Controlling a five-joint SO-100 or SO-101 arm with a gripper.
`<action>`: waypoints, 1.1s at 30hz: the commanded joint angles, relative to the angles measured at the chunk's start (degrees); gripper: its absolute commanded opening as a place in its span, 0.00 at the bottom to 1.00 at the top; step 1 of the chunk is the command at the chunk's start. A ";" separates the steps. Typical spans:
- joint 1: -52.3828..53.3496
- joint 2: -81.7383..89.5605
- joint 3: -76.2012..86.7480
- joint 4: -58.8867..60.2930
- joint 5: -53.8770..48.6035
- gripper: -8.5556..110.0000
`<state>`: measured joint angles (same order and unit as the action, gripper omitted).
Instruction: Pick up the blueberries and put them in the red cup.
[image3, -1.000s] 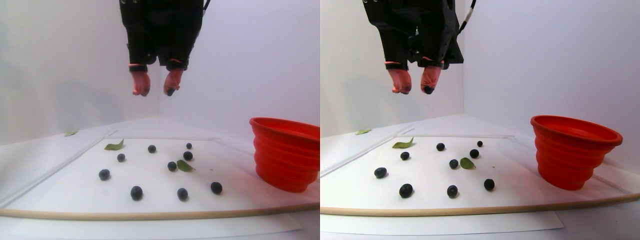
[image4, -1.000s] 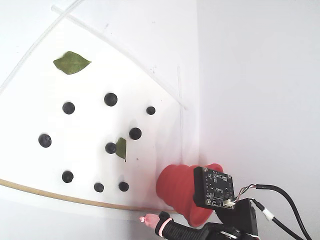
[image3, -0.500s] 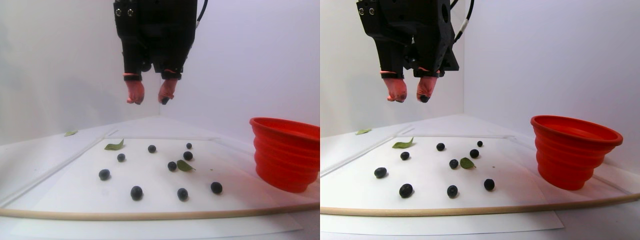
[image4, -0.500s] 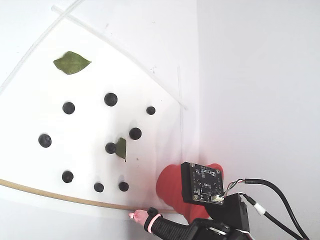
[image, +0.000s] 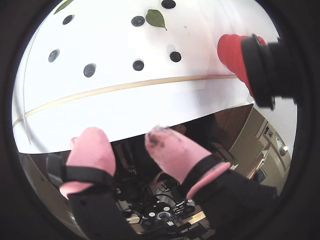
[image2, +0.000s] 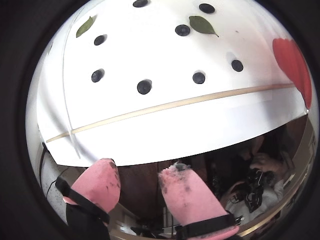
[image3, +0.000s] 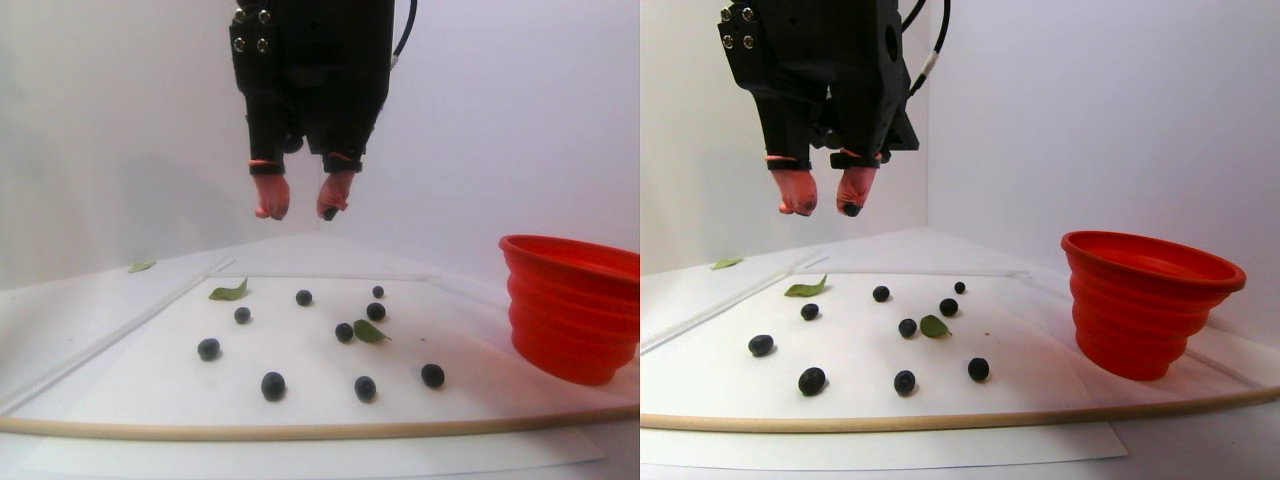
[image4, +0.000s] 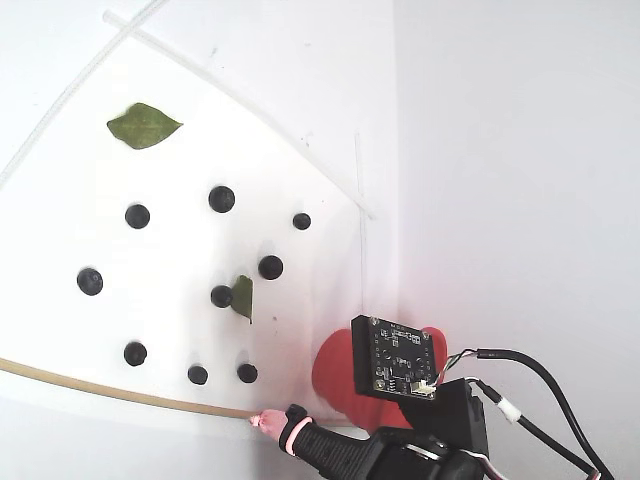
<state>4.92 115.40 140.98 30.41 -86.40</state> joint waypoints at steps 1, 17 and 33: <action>-0.18 -0.09 -0.88 -1.23 0.00 0.21; -0.18 -4.22 -0.79 -5.19 -0.26 0.21; 0.26 -10.11 -1.23 -9.84 -1.32 0.21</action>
<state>4.92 105.03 140.98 21.45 -87.36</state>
